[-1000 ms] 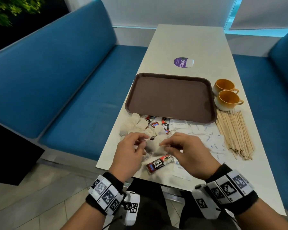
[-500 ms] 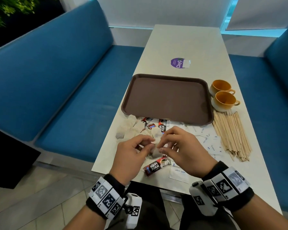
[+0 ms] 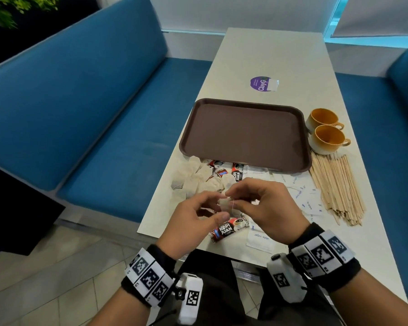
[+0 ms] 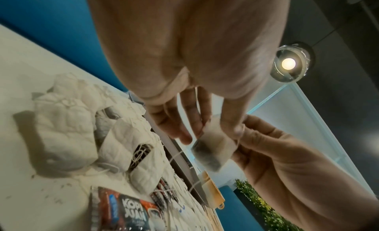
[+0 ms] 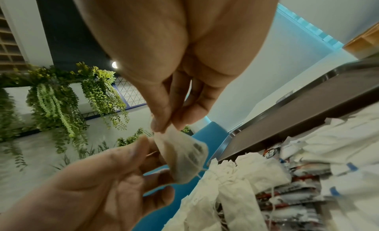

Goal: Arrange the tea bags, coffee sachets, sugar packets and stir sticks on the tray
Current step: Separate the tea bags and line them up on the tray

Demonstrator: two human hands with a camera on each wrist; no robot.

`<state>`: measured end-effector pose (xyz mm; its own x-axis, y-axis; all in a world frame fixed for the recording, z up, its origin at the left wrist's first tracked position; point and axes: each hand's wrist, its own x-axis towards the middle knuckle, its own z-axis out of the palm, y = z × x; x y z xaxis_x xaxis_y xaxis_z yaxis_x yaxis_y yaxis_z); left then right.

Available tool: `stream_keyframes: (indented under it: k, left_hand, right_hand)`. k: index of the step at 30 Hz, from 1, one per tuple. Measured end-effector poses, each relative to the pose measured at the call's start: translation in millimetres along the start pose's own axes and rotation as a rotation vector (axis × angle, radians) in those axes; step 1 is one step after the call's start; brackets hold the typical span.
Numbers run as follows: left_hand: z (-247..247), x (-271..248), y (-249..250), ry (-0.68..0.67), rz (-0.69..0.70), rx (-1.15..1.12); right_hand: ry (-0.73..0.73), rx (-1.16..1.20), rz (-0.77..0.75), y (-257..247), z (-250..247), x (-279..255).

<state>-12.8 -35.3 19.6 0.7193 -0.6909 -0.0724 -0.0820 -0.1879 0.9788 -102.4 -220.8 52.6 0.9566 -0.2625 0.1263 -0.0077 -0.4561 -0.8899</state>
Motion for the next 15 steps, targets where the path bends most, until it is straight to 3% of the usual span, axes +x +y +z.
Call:
stream_keyframes:
  k: [4,8,11,15]
  left_hand:
    - [-2,2,-2,0.17,0.025,0.016]
    - [-22,3,-13,0.336,-0.026,0.026]
    - [-38,3,-22,0.376,-0.062,0.033]
    - [-39,4,-23,0.357,-0.066,0.063]
  right_hand:
    - [-0.017,0.046,0.006,-5,4,4]
    - [-0.1,-0.308,0.125,9,-3,16]
    - [-0.212,-0.513,0.172,23,0,22]
    - [-0.292,-0.564,0.262,39,20,27]
